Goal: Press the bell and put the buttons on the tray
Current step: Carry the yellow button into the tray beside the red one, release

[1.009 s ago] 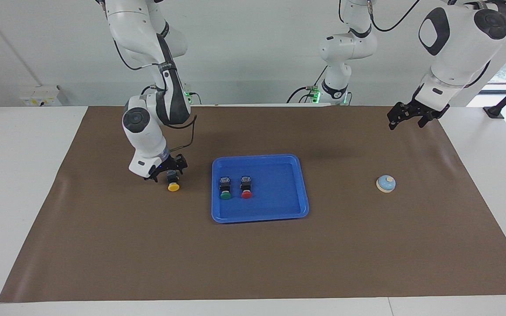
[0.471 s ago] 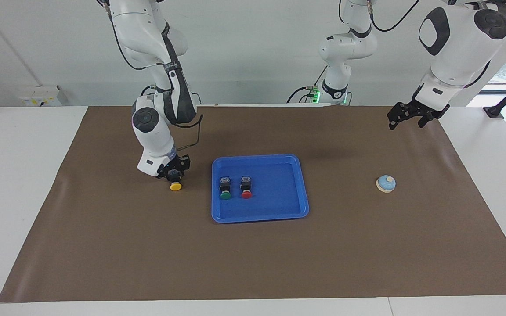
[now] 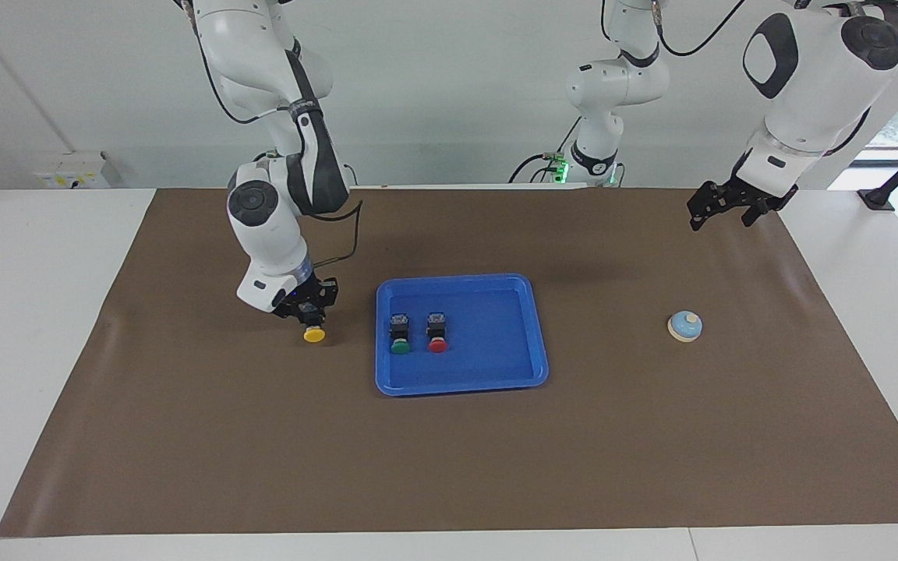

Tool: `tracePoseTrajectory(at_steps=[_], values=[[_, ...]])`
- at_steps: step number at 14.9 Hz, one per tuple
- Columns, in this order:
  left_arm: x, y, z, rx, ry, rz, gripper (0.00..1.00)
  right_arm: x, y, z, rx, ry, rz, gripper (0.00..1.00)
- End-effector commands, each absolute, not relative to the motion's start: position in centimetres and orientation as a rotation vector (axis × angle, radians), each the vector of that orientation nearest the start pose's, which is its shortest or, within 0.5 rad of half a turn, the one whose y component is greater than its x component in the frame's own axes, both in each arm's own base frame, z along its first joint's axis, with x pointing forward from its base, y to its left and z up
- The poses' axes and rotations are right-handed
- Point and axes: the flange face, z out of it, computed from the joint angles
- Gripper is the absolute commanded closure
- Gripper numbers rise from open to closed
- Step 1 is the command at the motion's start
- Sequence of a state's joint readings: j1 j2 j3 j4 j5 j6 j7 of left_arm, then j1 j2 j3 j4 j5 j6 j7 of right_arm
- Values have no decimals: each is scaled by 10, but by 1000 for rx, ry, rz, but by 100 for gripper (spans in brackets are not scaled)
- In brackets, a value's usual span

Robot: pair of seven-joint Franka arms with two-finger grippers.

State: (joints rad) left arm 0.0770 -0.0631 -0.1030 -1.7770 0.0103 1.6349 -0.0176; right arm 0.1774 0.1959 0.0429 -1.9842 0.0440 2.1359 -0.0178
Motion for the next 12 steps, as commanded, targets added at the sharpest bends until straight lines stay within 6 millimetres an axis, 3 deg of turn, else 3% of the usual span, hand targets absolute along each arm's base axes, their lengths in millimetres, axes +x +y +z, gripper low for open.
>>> tracePoseTrajectory(at_steps=[1, 3, 6, 10, 12], values=[[532, -15, 571, -3122, 10, 101, 0, 595, 199, 402, -3060, -195, 42, 100], [532, -14, 571, -3122, 8, 101, 0, 601, 255, 410, -3053, -131, 58, 100], [532, -14, 571, -3122, 8, 101, 0, 606, 356, 393, -3045, -27, 85, 100], [532, -14, 571, -3122, 8, 101, 0, 592, 422, 350, -3033, -21, 34, 100], [532, -14, 571, -3122, 8, 101, 0, 592, 428, 337, -3022, -13, 21, 100]])
